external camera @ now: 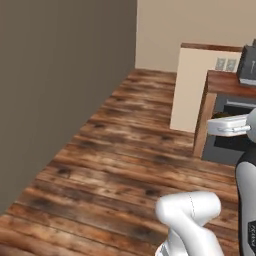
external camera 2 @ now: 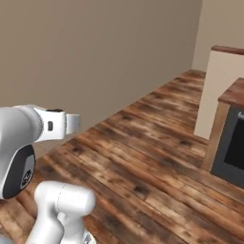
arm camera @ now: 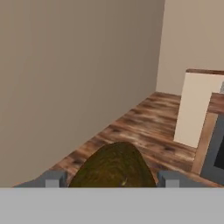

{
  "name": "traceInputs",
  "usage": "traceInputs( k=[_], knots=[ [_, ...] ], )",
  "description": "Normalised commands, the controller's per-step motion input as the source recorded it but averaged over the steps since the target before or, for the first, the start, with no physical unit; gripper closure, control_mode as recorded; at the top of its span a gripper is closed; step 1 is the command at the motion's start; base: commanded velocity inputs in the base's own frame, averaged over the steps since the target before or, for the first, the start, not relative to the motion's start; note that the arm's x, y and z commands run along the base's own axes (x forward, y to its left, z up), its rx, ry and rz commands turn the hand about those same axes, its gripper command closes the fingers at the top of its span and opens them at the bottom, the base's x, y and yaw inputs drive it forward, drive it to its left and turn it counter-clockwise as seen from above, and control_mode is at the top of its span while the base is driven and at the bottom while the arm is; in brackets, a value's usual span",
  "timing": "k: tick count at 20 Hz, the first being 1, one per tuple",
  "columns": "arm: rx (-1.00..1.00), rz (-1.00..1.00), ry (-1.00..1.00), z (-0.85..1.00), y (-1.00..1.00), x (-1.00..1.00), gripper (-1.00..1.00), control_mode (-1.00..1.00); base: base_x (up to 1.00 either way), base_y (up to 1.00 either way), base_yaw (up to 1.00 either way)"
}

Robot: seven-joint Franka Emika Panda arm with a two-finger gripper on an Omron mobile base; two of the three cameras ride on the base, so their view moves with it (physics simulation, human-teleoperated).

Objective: Gather the avocado and tomato from the fridge and place them on a tray on the dining counter. Then gather the fish and chicken drumstick from the fridge and place them on the other tray.

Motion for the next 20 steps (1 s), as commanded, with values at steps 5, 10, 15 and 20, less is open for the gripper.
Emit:
traceInputs(
  k=[5, 10, 15, 20],
  knots=[
    [0.0, 0.0, 0.0, 0.0, 0.0, 0.0, 1.0, 1.0, 1.0, 0.99, -0.28],
    [0.0, 0.0, 0.0, 0.0, 0.0, 0.0, 1.0, 1.0, 0.87, 0.2, -0.64],
    [0.0, 0.0, 0.0, 0.0, 0.0, 0.0, 1.0, 1.0, 0.82, 0.46, -0.75],
    [0.0, 0.0, 0.0, 0.0, 0.0, 0.0, 1.0, 1.0, 1.0, 1.0, -0.56]
  ],
)
